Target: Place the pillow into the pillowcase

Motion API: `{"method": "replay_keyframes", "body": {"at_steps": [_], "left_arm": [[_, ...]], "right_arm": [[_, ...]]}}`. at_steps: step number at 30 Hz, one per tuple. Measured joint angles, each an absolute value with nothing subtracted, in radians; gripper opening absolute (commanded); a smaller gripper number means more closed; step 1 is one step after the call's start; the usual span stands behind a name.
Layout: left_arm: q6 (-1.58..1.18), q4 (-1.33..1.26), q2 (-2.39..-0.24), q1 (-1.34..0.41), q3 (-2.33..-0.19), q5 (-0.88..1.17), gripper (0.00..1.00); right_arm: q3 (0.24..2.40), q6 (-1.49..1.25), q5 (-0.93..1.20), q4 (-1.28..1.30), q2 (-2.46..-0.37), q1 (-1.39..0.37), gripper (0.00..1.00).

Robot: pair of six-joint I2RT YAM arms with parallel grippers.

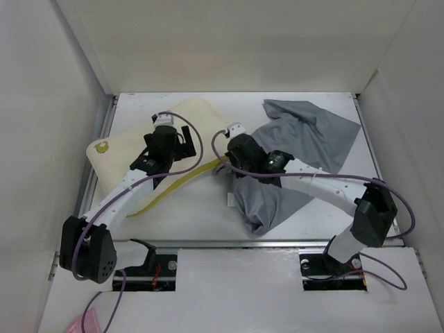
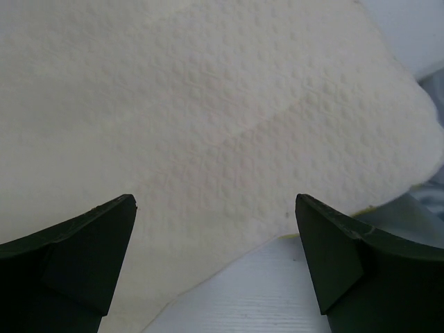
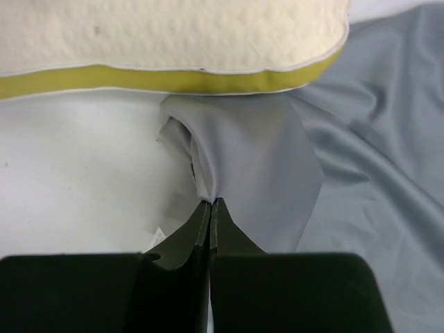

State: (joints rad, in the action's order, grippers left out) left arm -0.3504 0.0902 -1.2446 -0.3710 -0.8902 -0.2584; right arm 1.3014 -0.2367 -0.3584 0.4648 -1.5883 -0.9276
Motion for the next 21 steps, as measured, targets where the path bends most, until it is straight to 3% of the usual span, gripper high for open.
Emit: {"method": "replay_keyframes", "body": {"at_steps": [8, 14, 21], "left_arm": [[-0.25, 0.021, -1.176, -0.491, -0.858, -0.117, 1.0], [-0.191, -0.057, -1.231, -0.654, -0.839, 0.009, 1.0], [-0.192, -0.083, -1.614, -0.751, -1.098, -0.031, 1.0]], "right_arm": [[1.231, -0.258, -0.129, 0.465, -1.444, -0.518, 0.0], [1.292, -0.246, -0.064, 0.488, -1.344, -0.458, 0.0], [1.327, -0.22, -0.009, 0.53, -1.34, -0.448, 0.0]]}}
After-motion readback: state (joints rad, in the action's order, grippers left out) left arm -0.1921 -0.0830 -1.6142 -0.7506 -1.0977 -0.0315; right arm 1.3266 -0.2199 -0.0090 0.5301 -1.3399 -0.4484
